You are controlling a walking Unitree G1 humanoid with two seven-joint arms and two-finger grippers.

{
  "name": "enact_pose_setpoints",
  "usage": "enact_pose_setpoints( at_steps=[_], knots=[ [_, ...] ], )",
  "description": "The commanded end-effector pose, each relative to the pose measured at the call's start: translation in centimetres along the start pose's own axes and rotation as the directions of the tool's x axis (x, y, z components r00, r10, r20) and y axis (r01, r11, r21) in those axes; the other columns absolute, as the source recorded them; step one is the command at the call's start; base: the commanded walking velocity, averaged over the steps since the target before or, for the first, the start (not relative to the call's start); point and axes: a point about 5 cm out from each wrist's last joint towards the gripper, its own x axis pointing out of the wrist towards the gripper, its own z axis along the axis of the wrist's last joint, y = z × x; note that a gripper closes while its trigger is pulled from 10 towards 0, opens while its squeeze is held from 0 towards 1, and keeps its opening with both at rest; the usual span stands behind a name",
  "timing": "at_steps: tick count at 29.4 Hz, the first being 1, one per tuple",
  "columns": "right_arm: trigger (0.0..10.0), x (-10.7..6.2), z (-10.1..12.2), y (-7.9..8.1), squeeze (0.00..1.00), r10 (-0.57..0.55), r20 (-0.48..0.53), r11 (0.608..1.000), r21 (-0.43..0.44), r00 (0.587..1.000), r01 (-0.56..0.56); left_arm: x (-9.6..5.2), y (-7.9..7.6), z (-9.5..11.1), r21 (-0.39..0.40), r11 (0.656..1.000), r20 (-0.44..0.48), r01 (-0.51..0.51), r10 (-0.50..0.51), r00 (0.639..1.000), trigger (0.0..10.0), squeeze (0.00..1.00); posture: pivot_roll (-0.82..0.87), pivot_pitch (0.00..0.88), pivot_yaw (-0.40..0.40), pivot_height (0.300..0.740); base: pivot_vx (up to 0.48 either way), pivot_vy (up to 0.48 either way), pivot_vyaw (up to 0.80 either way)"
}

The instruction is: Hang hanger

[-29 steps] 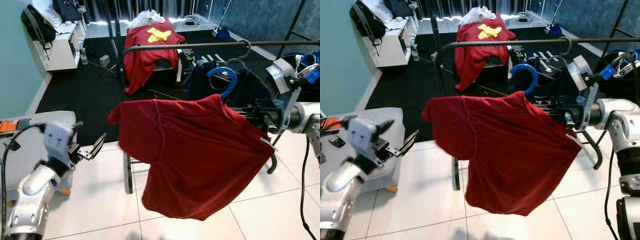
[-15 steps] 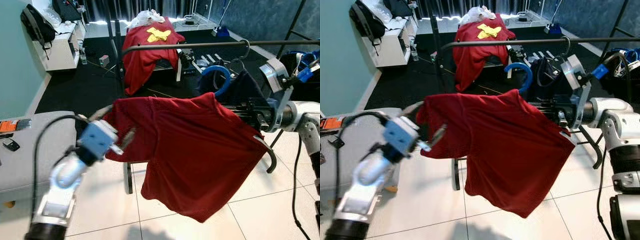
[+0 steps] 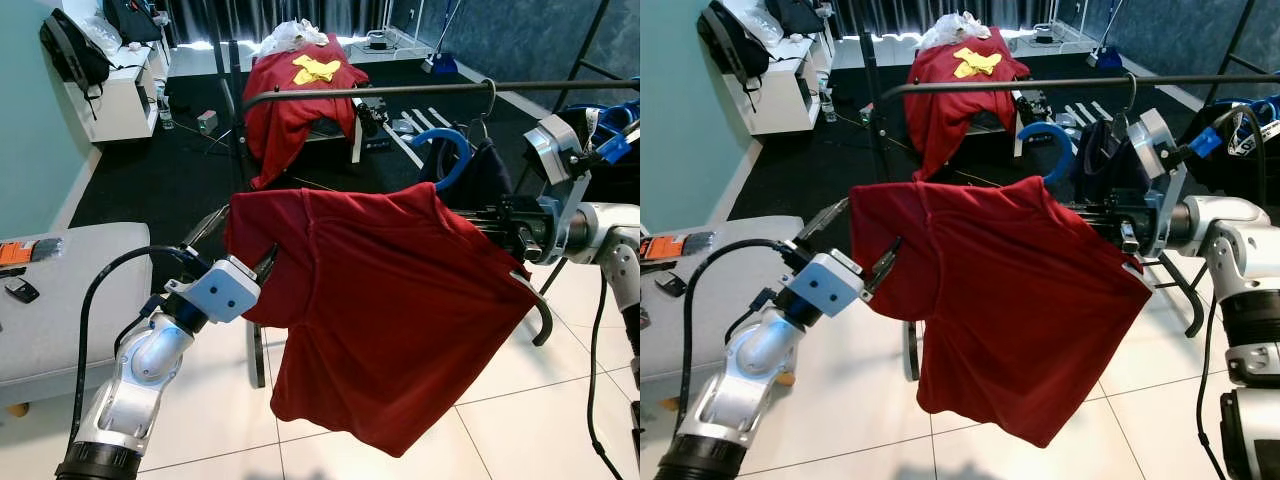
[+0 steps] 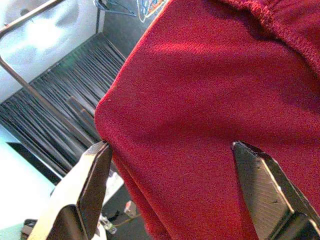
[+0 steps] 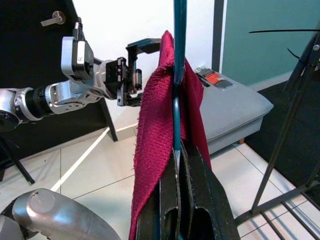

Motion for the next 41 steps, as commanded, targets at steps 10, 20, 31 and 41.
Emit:
enact_pose_setpoints(
  at_steps=[10,20,31,41],
  knots=[
    [10.0,0.6,-0.3,-0.4,0.0,-0.027,-0.054,1.0,-0.018,0.998,0.026,-0.5,-1.6,0.8,0.03,0.997,0.069,0.076,-0.078,0.995,10.0,0.02,0.03,0.058,-0.016,0.74,0.0,0.0,0.0],
    [10.0,0.6,-0.7,-1.3,0.0,-0.115,-0.065,0.993,-0.021,0.991,0.113,-2.3,1.8,-2.0,0.072,0.992,-0.07,-0.105,0.11,0.991,10.0,0.0,0.03,0.052,-0.029,0.74,0.0,0.0,0.0],
    [10.0,3.9,-3.4,-2.9,0.0,-0.202,-0.092,0.979,0.021,0.975,0.205,-1.8,0.4,-2.1,0.092,0.991,-0.028,0.1,-0.098,0.995,10.0,0.0,0.05,0.085,-0.052,0.74,0.0,0.0,0.0],
    [10.0,6.0,-3.2,-1.7,0.0,0.031,-0.039,0.998,0.048,0.999,-0.029,-1.9,-3.6,0.1,0.089,0.948,0.09,0.306,-0.314,0.945,10.0,0.0,0.07,0.113,-0.064,0.74,0.0,0.0,0.0]
  ],
)
